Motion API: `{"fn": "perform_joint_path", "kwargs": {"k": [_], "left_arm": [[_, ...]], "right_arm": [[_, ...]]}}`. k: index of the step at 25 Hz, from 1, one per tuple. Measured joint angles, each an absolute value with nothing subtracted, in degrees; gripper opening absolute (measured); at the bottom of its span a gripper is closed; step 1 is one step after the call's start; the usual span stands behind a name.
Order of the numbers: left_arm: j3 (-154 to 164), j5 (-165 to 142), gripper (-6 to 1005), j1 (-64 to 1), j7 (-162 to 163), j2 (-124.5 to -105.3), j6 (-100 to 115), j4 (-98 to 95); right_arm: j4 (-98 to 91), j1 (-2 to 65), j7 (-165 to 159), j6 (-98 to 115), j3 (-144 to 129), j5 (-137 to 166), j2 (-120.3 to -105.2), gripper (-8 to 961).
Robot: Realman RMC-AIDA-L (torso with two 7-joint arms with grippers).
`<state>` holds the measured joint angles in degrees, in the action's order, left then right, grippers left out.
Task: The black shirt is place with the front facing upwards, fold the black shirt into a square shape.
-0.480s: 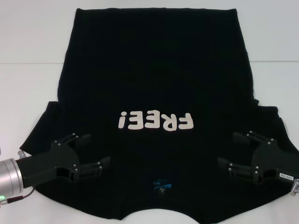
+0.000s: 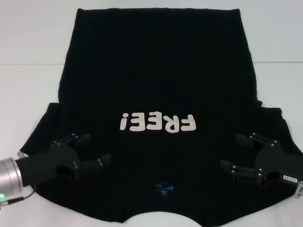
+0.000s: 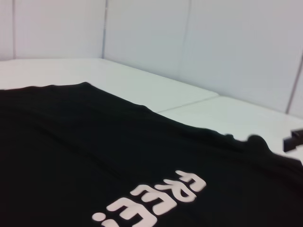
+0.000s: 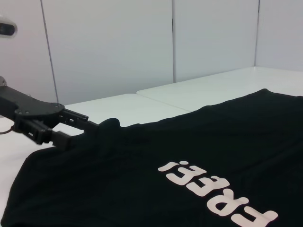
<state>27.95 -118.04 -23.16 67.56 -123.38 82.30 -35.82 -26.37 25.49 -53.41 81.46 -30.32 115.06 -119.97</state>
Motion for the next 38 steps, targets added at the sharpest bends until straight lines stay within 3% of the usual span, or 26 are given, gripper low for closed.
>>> {"fn": "perform_joint_path", "kwargs": {"k": [2,10,19,26,38], "left_arm": [[26.87,-118.05,930,-23.65,73.19,-122.97,82.41,-35.83],[26.03,-118.79,923,-26.48,106.56,-116.92,84.03,-37.35],[24.37,-129.40,916,-29.95,129.48,-113.18,74.19,-42.73],[26.48,-135.93,910,-33.82,130.38,-112.70,67.62,-39.52],[30.38,-135.92,901,-34.88,126.93,-113.79,58.08,-36.53]], "right_arm": [[-26.37,25.49,-53.95,81.46,-30.32,115.06,-119.97,915],[-26.54,25.49,-56.27,81.46,-30.32,115.14,-119.79,914],[-26.46,25.79,-57.33,80.38,-30.52,115.14,-119.86,914],[-26.76,26.55,-60.00,77.69,-33.00,115.13,-119.80,914],[-26.45,26.89,-60.03,77.11,-33.48,115.13,-119.96,914]]}}
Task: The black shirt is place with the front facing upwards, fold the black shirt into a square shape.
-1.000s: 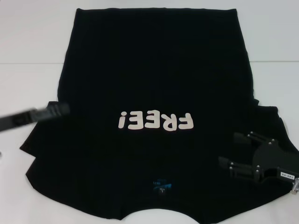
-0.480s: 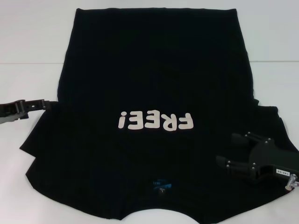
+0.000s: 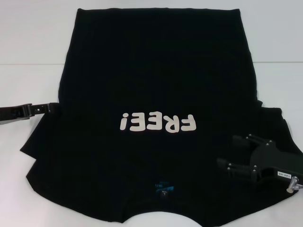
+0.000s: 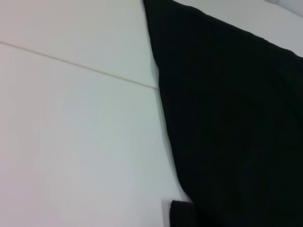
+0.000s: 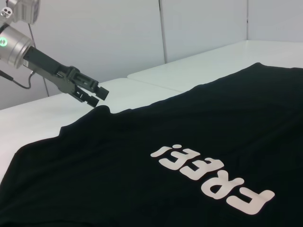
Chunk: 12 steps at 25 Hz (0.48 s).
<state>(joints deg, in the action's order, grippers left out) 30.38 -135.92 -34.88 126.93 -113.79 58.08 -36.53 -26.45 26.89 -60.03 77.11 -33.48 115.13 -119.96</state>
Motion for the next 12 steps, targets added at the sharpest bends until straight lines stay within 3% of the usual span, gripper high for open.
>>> {"fn": "perform_joint_path", "kwargs": {"k": [12], "left_arm": [[30.74,-135.32,891,-35.06,124.53,-115.20,54.79,-34.57]], "right_arm": [[-26.45,26.98,-60.03,77.31,-33.49,115.13,-119.97,913]]}}
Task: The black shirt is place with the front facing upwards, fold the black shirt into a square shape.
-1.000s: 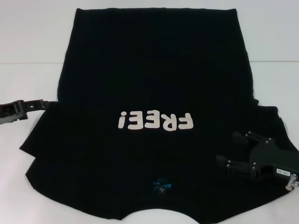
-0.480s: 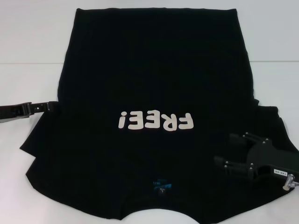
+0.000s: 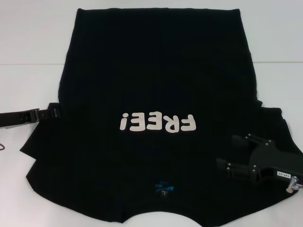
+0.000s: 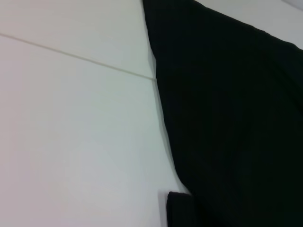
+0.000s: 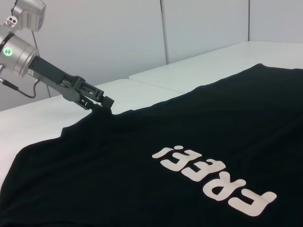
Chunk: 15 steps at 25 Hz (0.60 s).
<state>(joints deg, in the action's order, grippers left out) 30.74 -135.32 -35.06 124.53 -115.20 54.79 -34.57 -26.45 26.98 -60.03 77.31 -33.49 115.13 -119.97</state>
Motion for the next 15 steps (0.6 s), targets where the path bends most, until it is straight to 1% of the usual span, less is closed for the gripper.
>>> {"fn": "perform_joint_path", "kwargs": {"k": [15], "left_arm": [[30.44,-135.44,879,-34.67,124.67,-115.22,54.97,-34.09]], "right_arm": [[-26.37,26.61,-60.03,77.35,-33.48,115.13,-119.97,913]]}}
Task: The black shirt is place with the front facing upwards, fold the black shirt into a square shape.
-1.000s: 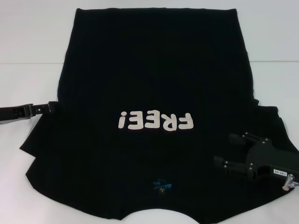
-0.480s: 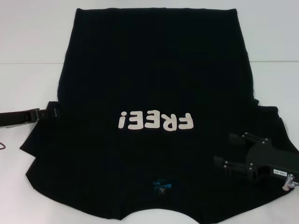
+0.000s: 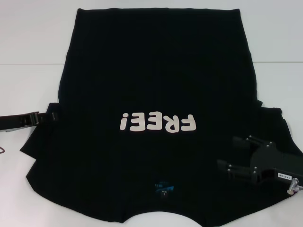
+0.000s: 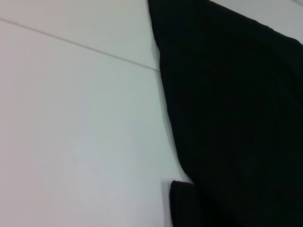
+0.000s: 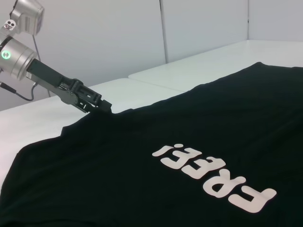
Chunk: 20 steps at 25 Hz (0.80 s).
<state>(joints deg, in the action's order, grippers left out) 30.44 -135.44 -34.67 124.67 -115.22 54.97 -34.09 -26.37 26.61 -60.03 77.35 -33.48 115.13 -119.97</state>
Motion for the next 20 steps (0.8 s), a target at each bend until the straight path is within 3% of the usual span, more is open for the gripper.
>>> {"fn": "perform_joint_path", "kwargs": {"k": [2,14,20], "left_arm": [[30.46,-135.46,877,-34.63,124.53,-115.23,54.83,-34.07],[30.65,-135.64,471,-34.44,124.31,-115.58,54.63,-34.52],[30.69,-135.87,81,-34.43,124.43,-115.58,54.65,-34.39]], "right_arm": [[-26.37,26.53,-60.03,77.35,-33.48,115.13,-119.97,913],[-26.37,26.45,-60.03,77.36,-33.49,115.13,-120.06,913],[-26.36,26.45,-60.03,77.47,-33.48,115.13,-120.06,912]]}}
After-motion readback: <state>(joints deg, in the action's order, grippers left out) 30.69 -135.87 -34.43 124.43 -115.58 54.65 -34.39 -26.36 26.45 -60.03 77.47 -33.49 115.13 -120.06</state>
